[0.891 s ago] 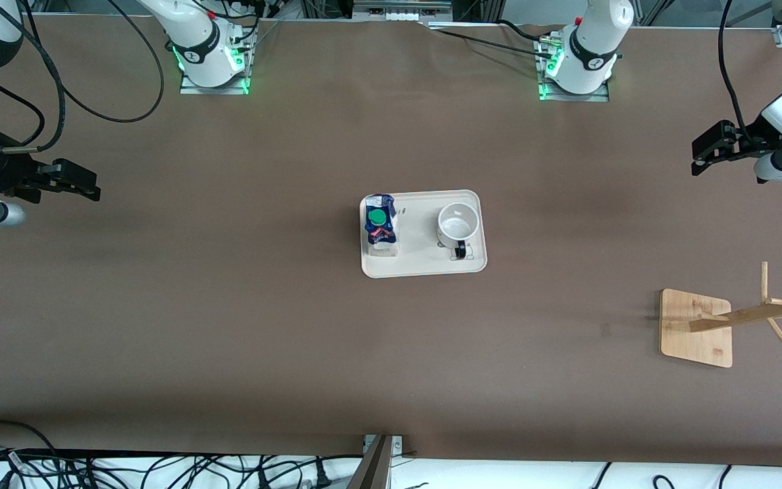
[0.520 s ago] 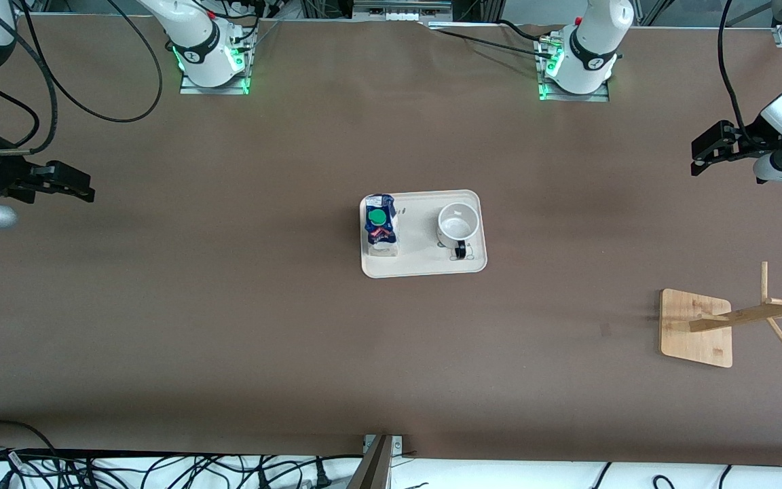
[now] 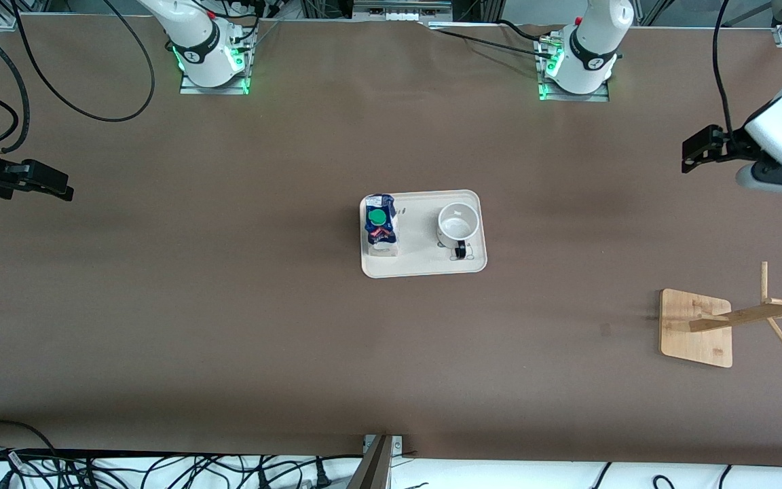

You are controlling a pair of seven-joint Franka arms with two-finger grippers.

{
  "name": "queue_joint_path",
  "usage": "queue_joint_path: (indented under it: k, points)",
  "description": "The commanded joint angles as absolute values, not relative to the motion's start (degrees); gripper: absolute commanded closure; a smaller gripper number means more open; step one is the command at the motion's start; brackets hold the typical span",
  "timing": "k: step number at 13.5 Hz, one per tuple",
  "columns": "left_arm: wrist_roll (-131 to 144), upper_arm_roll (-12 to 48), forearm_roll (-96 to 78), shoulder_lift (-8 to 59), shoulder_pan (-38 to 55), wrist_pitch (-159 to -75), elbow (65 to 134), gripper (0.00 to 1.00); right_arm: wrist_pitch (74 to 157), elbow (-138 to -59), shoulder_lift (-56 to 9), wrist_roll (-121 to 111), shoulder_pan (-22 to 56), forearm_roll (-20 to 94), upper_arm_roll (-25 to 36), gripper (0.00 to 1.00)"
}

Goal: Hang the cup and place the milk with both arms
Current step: 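Move the left gripper toward the white mug on the tray, then grasp the white mug rim with the left gripper while the right gripper approaches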

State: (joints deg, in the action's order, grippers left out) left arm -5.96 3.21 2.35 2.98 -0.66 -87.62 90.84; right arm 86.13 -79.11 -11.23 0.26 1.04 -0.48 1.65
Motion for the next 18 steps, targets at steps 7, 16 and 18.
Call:
queue_joint_path:
  k: [7,16,18]
  points:
    - [5.22,4.39,-1.13,12.10,10.78,-87.52,88.42,0.00,80.25,-78.57,-11.07,1.05,4.04,-1.23,0.62,0.00]
    - [37.97,4.31,-1.58,30.74,28.65,-115.38,89.21,0.00,80.42,-79.80,-13.35,8.59,11.32,-0.18,0.53,0.00]
    - [38.40,4.31,-1.58,34.44,30.66,-119.42,89.56,0.02,81.21,-79.89,-13.97,13.86,14.49,0.35,0.53,0.00]
